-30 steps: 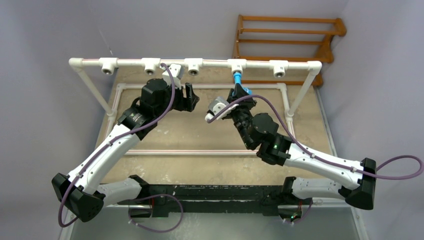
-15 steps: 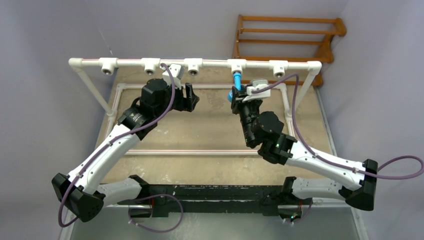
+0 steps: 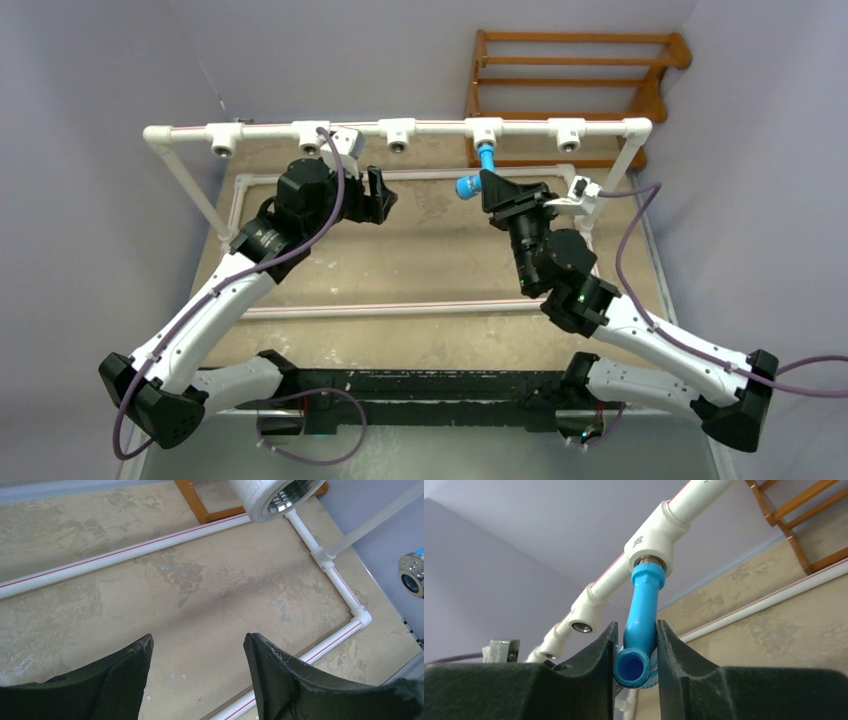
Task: Install the water faucets
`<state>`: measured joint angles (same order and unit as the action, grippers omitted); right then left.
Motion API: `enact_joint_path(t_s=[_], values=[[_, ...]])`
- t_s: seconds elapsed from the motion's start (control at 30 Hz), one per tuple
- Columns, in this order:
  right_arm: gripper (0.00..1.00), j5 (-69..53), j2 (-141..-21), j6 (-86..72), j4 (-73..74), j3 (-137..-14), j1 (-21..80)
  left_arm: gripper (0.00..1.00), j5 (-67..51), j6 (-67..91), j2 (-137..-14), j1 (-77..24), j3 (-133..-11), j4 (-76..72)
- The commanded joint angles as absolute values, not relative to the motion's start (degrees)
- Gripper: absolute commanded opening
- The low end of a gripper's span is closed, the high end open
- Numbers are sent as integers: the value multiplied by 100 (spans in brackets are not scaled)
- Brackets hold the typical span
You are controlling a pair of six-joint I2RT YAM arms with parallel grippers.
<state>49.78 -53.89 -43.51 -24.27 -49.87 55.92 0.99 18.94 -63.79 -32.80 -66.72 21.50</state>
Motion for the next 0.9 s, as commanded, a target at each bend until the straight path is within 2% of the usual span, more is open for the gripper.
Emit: enact_joint_path(t_s=[0.0, 0.43, 0.63, 0.87], values=[[0, 4554, -5317, -6052, -2416, -4904, 4943, 68, -86, 1988, -6102, -3287, -6835, 2083], [0, 2717, -4844, -6867, -2135, -4452, 3059, 74, -1130, 2162, -5295, -3287, -8089, 3394], [0, 1395, -4595, -7476, -2144, -4035, 2098, 76, -959, 1960, -5451, -3287, -8688, 3518], [0, 305, -4640, -8200, -2566, -3544, 1816, 78, -608, 1669, -5996, -3287, -9255, 3293]])
